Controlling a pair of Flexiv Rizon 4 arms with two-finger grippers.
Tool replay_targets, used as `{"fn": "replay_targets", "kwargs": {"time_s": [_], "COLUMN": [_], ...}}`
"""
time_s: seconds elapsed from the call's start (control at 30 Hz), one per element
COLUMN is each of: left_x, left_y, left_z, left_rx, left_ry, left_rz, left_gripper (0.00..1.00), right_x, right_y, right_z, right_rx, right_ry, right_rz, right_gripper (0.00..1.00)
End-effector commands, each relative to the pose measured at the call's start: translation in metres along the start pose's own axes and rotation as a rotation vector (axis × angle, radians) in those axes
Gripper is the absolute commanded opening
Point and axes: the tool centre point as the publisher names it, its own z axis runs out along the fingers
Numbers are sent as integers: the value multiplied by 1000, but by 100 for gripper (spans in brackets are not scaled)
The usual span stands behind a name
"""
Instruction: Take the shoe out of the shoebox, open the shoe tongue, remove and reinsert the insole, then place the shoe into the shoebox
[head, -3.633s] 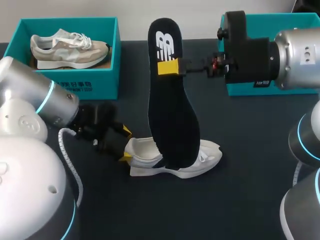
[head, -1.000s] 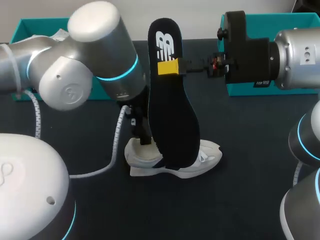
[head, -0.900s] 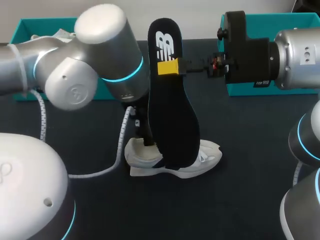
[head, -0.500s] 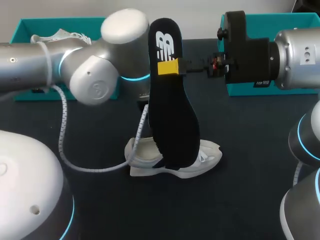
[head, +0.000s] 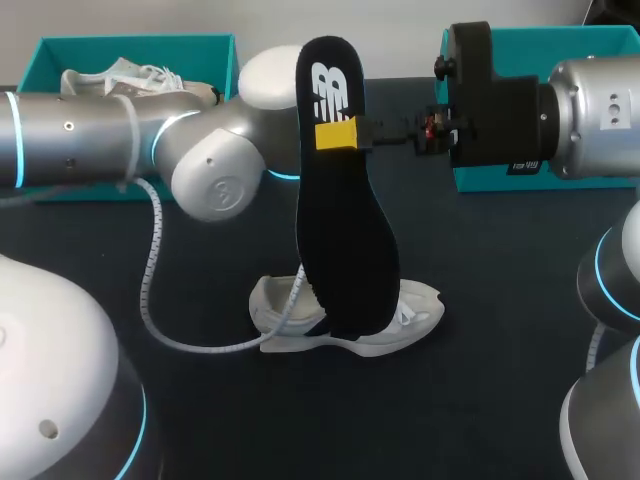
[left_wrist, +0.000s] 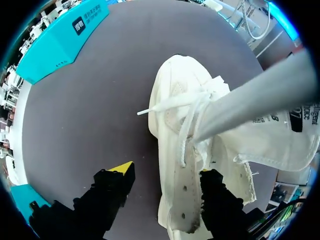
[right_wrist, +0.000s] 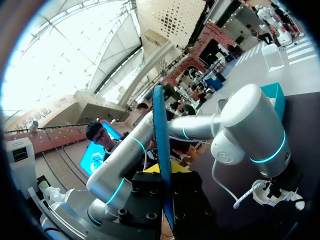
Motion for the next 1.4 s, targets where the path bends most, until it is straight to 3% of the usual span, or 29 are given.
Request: {"fn": "replay_targets", "kwargs": {"time_s": [0.03, 0.37, 0.47, 0.6, 0.8, 1.0, 1.4], "left_x": [1, 1, -1, -8, -8, -11, -11], "left_y": [0, -2, -2, -3, 2, 6, 3], "left_z": [1, 0, -5, -22, -48, -67, -70], "left_rx": [3, 9, 11, -47, -107, -131, -140], "left_ry": [7, 84, 192, 348, 435, 695, 677], "left_rz": [7, 67, 165, 317, 590, 856, 851], "left_gripper": [2, 0, 0, 0, 0, 0, 0], "right_x": [0, 0, 0, 0, 0, 0, 0], "right_y": [1, 1, 1, 1, 1, 1, 1], "right_z": [5, 5, 5, 5, 5, 5, 5], "right_rx": [-1, -1, -1, -1, -1, -1, -1], "right_ry": [-4, -4, -4, -4, -4, -4, -4], "right_rz": [2, 2, 2, 2, 2, 2, 2], "right_gripper": [0, 0, 0, 0, 0, 0, 0]}}
